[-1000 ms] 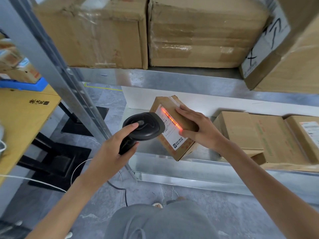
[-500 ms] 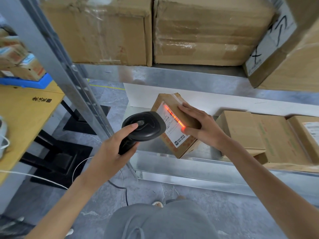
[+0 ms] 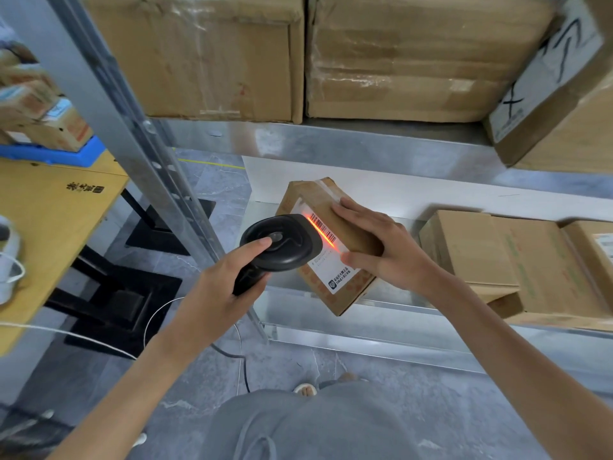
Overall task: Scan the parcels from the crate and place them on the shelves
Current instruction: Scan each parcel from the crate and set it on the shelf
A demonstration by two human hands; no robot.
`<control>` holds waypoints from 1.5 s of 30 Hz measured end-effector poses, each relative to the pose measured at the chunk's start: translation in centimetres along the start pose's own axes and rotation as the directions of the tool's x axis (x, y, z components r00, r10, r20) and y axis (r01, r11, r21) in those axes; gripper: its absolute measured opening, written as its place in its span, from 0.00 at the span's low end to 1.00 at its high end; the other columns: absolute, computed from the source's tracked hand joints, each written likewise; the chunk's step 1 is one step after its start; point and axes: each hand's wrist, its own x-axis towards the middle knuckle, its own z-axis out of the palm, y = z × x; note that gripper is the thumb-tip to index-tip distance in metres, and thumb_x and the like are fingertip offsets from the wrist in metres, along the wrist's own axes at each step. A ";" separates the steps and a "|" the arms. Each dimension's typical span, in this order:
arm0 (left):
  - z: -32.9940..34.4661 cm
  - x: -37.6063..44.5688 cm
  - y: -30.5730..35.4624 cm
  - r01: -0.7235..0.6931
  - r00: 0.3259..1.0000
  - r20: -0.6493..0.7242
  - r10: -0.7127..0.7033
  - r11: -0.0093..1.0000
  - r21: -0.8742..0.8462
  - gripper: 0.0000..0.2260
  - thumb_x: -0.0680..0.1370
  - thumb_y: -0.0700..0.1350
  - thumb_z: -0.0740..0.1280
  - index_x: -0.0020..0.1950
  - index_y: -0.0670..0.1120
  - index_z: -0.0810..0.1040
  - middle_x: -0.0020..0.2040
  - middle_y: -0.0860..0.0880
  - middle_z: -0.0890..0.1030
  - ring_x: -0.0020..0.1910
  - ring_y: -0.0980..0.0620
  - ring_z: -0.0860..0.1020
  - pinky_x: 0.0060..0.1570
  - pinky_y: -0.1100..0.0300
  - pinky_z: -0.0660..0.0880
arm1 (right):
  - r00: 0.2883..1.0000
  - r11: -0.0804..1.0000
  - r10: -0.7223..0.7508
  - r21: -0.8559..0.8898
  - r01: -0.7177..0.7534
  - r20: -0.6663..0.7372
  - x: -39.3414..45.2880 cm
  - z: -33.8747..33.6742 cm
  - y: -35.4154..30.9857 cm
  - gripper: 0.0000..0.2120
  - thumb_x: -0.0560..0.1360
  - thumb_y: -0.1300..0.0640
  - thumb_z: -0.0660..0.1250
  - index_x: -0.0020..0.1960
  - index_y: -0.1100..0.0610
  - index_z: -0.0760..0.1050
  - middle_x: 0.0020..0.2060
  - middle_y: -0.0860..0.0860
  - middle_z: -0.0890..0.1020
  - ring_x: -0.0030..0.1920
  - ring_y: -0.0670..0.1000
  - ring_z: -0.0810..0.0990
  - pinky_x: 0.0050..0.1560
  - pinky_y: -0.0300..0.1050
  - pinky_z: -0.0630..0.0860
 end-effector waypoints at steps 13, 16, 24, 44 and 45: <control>-0.5 0.0 0.5 -0.072 0.992 -0.103 0.070 0.997 -0.020 0.41 0.72 0.38 0.73 0.74 0.72 0.63 0.55 0.70 0.75 0.61 0.80 0.71 0.54 0.81 0.70 | 1.000 0.999 -0.005 0.039 0.006 -0.010 0.3 -0.5 -0.2 0.37 0.74 0.57 0.74 0.76 0.38 0.63 0.77 0.37 0.61 0.73 0.49 0.65 0.71 0.56 0.69; -1.0 0.0 0.5 -0.080 0.992 -0.102 0.079 0.997 -0.004 0.44 0.71 0.36 0.73 0.73 0.74 0.61 0.56 0.72 0.75 0.59 0.77 0.74 0.52 0.83 0.69 | 1.000 0.998 0.001 0.060 0.001 -0.025 0.5 -0.8 0.0 0.37 0.74 0.59 0.74 0.76 0.39 0.64 0.77 0.38 0.62 0.73 0.48 0.66 0.71 0.55 0.69; -1.5 -0.3 0.9 -0.107 0.986 -0.121 0.114 0.992 0.059 0.45 0.68 0.35 0.73 0.73 0.73 0.62 0.52 0.54 0.75 0.59 0.58 0.77 0.51 0.85 0.66 | 0.999 0.999 0.010 0.043 -0.009 -0.039 1.0 -1.4 0.1 0.36 0.73 0.60 0.74 0.76 0.42 0.65 0.77 0.40 0.63 0.74 0.47 0.66 0.74 0.53 0.66; -1.9 -0.4 1.2 -0.069 0.993 -0.092 0.075 0.995 0.066 0.57 0.66 0.25 0.78 0.73 0.76 0.59 0.55 0.60 0.72 0.59 0.50 0.75 0.51 0.84 0.68 | 0.999 0.997 0.011 0.079 -0.008 -0.047 0.8 -1.4 0.7 0.36 0.72 0.61 0.75 0.76 0.42 0.67 0.77 0.40 0.64 0.73 0.45 0.67 0.73 0.50 0.66; -1.9 -0.5 1.2 -0.065 0.993 -0.091 0.070 0.996 0.059 0.56 0.66 0.25 0.78 0.73 0.76 0.59 0.56 0.63 0.70 0.59 0.51 0.75 0.51 0.84 0.68 | 0.999 0.997 0.010 0.080 -0.006 -0.048 0.8 -1.4 0.7 0.37 0.72 0.61 0.75 0.76 0.42 0.67 0.77 0.40 0.64 0.73 0.44 0.67 0.73 0.50 0.67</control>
